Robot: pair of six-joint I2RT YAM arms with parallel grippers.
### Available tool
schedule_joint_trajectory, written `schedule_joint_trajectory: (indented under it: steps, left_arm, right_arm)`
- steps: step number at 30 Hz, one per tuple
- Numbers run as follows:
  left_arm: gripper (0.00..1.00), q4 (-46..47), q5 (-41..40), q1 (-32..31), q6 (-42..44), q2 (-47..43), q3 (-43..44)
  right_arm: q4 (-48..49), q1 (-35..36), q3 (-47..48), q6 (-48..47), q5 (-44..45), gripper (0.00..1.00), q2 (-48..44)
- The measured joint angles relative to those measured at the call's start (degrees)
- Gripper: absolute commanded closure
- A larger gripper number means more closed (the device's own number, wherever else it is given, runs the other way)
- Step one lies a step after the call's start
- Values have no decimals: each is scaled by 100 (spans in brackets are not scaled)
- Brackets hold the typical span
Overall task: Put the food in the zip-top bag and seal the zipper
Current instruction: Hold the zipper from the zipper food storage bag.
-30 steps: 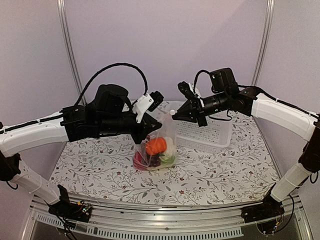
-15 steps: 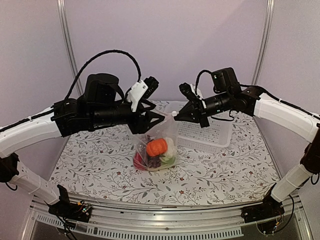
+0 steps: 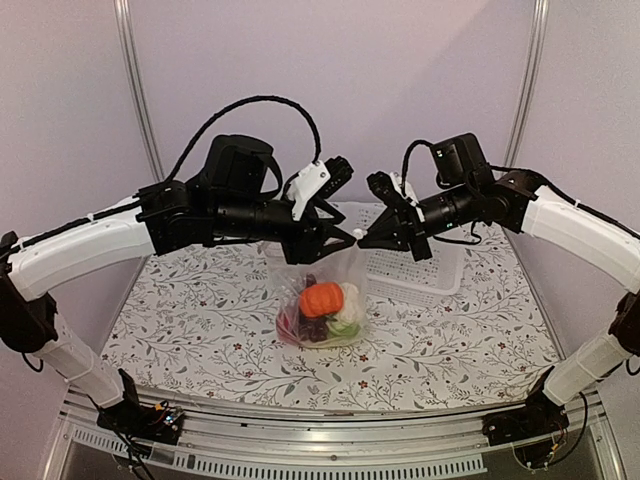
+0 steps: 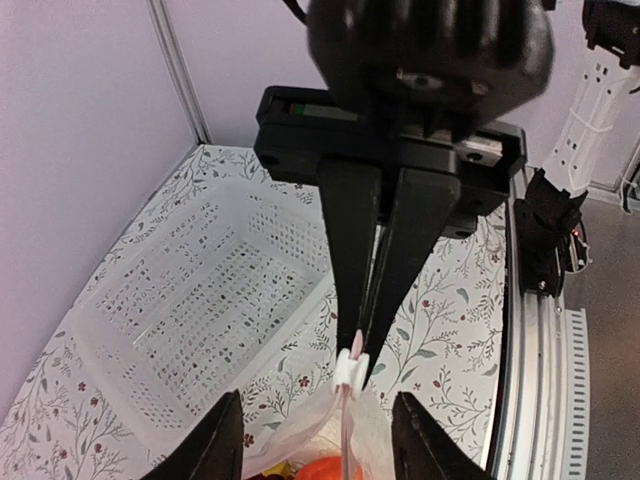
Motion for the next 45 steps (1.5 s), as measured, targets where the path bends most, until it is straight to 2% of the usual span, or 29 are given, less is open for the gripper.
schedule_joint_trajectory:
  steps: [15, 22, 31, 37, 45]
  left_arm:
    - [66, -79, 750, 81, 142, 315, 243]
    - [78, -79, 1034, 181, 201, 487, 393]
    - [88, -94, 1300, 232, 219, 549, 437]
    - [100, -96, 1394, 260, 221, 568, 439]
    - [100, -81, 1408, 304, 214, 570, 439]
  right_arm:
    - [-170, 0, -85, -63, 59, 100, -210]
    - [-168, -2, -103, -79, 90, 100, -219]
    - [-164, -2, -118, -79, 138, 100, -232]
    - [-138, -2, -129, -50, 208, 100, -232]
    - [9, -101, -179, 52, 221, 100, -234]
